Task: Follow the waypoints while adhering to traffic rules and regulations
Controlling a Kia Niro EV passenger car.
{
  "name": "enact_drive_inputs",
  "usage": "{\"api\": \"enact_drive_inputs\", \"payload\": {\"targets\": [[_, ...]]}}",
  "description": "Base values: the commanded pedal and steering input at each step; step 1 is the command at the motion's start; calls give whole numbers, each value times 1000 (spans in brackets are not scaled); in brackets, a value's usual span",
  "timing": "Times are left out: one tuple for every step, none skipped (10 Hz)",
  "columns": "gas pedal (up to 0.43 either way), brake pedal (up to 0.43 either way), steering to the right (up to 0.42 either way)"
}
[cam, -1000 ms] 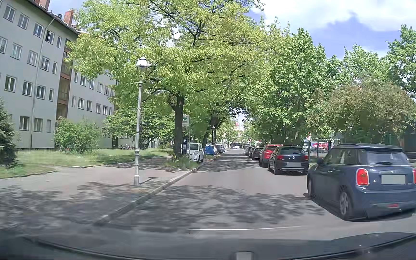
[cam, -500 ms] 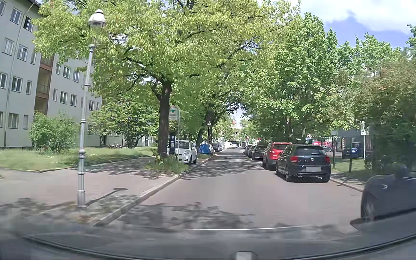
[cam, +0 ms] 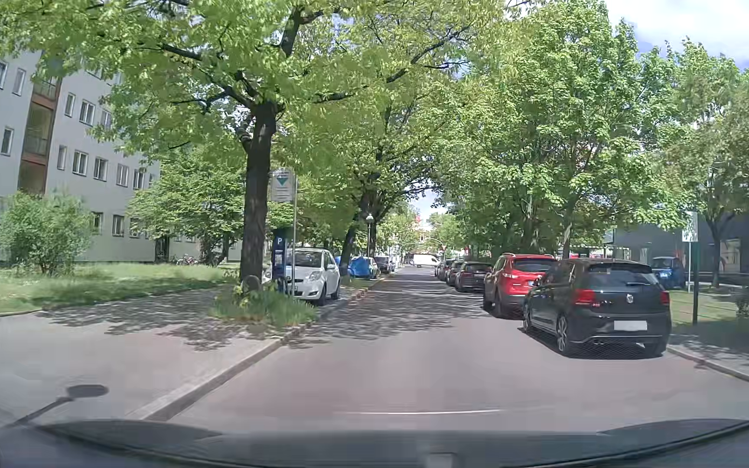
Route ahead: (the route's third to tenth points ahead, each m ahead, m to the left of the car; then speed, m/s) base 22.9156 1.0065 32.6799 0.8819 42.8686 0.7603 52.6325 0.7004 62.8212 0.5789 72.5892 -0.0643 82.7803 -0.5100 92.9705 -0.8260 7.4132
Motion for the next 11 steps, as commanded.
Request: {"api": "enact_drive_inputs", "payload": {"targets": [[429, 18, 11], [429, 18, 11], [429, 18, 11], [429, 18, 11], [429, 18, 10], [429, 18, 10], [429, 18, 10], [429, 18, 9], [429, 18, 9], [429, 18, 9], [429, 18, 9]]}}
